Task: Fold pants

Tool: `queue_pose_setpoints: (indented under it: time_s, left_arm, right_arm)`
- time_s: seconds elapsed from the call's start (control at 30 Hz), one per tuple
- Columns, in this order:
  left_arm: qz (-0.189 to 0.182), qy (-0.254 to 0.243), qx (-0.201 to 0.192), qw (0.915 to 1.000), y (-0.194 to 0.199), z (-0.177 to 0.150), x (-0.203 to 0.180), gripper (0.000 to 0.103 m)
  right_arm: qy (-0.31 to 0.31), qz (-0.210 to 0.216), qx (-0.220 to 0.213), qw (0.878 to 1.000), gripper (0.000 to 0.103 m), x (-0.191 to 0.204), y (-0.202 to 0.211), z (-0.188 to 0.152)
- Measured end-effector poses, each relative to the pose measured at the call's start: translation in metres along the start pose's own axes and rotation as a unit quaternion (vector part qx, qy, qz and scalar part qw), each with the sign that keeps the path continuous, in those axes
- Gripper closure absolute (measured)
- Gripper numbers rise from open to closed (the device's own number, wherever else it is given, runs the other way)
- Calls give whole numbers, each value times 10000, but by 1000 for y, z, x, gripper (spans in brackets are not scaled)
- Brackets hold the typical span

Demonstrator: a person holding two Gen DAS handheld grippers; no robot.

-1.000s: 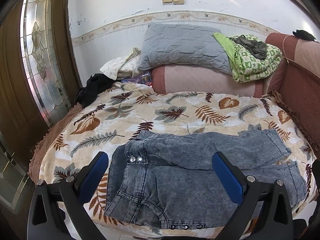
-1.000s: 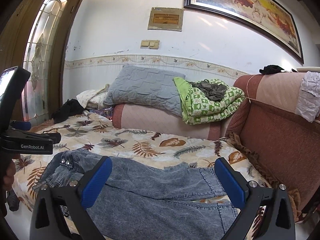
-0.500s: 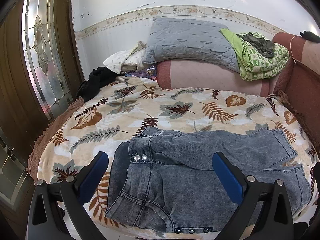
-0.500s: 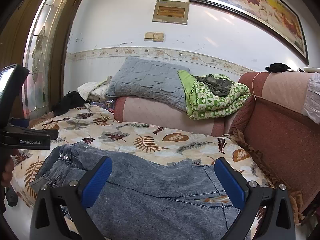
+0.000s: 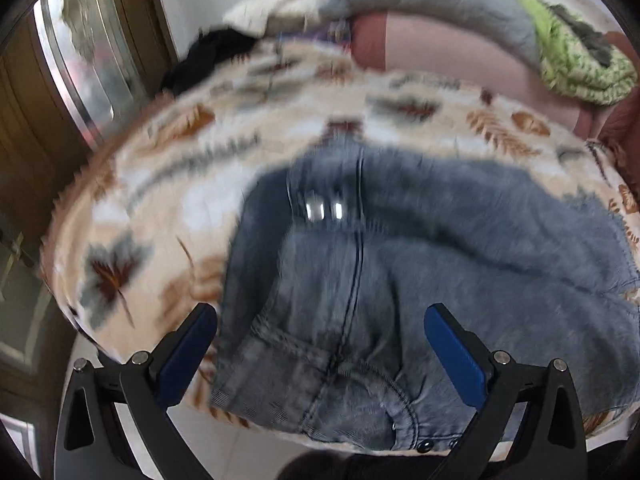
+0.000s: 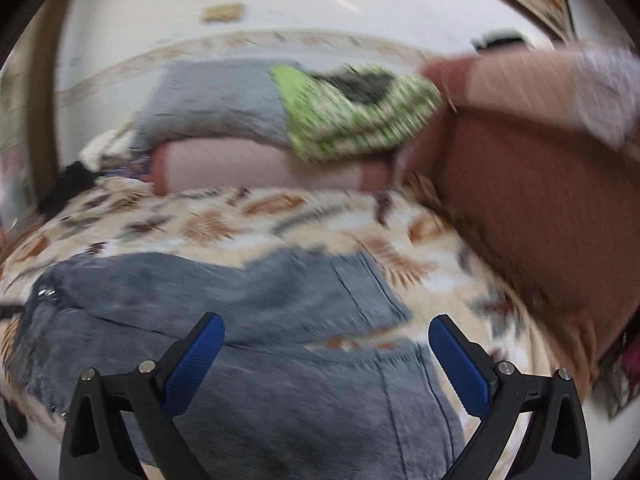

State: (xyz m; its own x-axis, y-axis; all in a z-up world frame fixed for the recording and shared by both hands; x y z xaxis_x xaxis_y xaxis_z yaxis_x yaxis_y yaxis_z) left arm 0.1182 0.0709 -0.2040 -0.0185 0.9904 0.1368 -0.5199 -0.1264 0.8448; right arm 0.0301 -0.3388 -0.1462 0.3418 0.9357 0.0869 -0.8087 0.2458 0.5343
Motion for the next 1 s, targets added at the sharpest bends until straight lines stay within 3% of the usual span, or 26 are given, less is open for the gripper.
queue_pose_setpoints:
  time_s: [0.2,0.4,0.6,0.7,0.77,0.8,0.9,1.0]
  left_arm:
    - [-311,86,920,9952,-49,-26,-14,0]
    - [-390,314,731,9961,-55,-32,-12,0]
    - [-463,336,509,9971,-56,-39,-7,0]
    - [-535,50,835,9951,-51,-41,-4,0]
    - [-580,-58,1133,9918,-47,-28,1,0]
    - [-544,-54,1066,9928,-42,-20,5,0]
    - [-189,-116,295,9993,-10,28,25,0]
    - [-38,-169,-26,9998,-6,78,40,0]
  right_arm:
    - [-321,-112,636,9974,0,-30,-49,1]
    - [-662,20,687,9954,0,-28,-75,20]
    - [-761,321,463,9955,0,-2,-107,52]
    - [-769,476,476,9948,0,9,-126,64]
    - [-738,501,485,9948,0,13,-141,70]
    - [-734,508,500,9948,0,12,-148,72]
    - [-783,511,668,9934,0,3,-166,74]
    - [-896,500,843,9911,0,-11,-185,81]
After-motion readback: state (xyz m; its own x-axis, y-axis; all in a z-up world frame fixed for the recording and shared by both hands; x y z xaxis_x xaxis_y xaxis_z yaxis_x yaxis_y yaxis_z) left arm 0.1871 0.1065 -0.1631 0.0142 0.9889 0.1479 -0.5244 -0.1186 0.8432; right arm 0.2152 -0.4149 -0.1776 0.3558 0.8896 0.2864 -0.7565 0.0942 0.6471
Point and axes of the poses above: each gripper's, at about its wrist camera, not at the fingertips, and y roughly against the way its jaws point, x to its left, z to its top, the point moved 2 cm from there along -y, roughly the way its jaws point, and after that the axes turned 8 degrees about -y, right-handed, at the moved point
